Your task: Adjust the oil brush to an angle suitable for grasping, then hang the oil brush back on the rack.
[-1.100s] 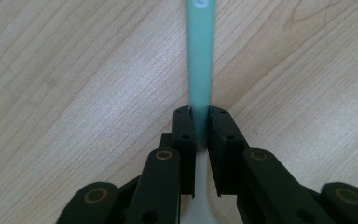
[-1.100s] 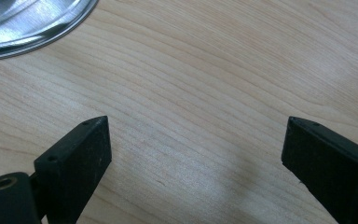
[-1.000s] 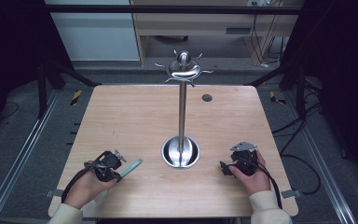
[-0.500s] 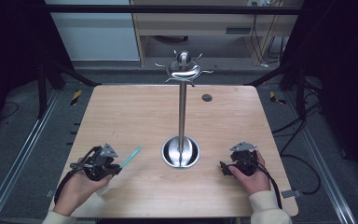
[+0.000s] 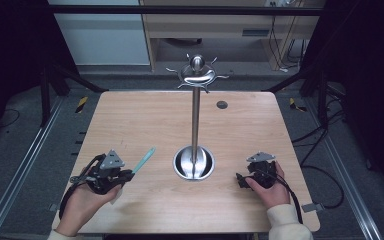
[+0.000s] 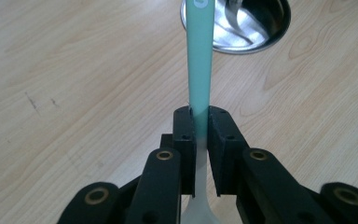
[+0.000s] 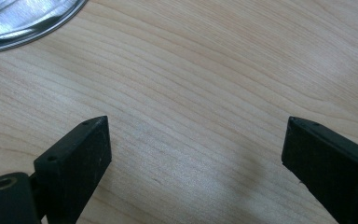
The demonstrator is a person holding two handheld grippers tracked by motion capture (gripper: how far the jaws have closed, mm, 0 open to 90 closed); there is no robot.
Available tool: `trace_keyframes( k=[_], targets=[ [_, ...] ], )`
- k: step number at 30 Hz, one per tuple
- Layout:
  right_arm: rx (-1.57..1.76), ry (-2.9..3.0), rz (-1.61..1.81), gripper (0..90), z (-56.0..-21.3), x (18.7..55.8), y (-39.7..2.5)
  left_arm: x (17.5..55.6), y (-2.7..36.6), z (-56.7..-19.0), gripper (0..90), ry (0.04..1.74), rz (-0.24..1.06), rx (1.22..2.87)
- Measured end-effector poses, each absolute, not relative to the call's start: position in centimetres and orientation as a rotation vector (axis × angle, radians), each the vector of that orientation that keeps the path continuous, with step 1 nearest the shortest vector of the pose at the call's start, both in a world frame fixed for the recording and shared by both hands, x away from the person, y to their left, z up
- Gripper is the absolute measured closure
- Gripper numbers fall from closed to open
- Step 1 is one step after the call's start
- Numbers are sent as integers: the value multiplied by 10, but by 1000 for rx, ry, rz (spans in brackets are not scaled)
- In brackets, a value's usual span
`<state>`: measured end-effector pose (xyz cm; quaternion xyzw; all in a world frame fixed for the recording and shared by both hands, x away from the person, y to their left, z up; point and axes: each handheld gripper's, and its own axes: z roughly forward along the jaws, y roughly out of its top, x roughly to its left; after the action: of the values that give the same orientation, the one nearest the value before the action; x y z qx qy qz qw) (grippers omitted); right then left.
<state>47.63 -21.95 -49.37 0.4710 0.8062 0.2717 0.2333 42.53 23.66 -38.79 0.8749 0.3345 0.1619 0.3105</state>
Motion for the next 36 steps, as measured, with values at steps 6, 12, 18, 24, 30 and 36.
trace_keyframes(
  k=[6, 12, 18, 24, 30, 36],
  targets=[
    [1290, 2216, 744, 88, -494, 476, -219, 422, 237, -377, 817, 867, 453, 2274],
    [1290, 2214, 751, 88, -494, 476, -219, 422, 234, -369, 817, 858, 466, 2254],
    [1289, 2215, 751, 88, -494, 476, -219, 420, 230, -357, 817, 830, 492, 2224],
    [1288, 2215, 752, 87, -493, 476, -219, 416, 226, -346, 818, 791, 521, 2196],
    [1285, 2215, 752, 87, -492, 476, -219, 412, 223, -335, 818, 752, 555, 2155],
    [1284, 2213, 756, 87, -492, 476, -220, 412, 220, -327, 818, 733, 558, 2103]
  ],
)
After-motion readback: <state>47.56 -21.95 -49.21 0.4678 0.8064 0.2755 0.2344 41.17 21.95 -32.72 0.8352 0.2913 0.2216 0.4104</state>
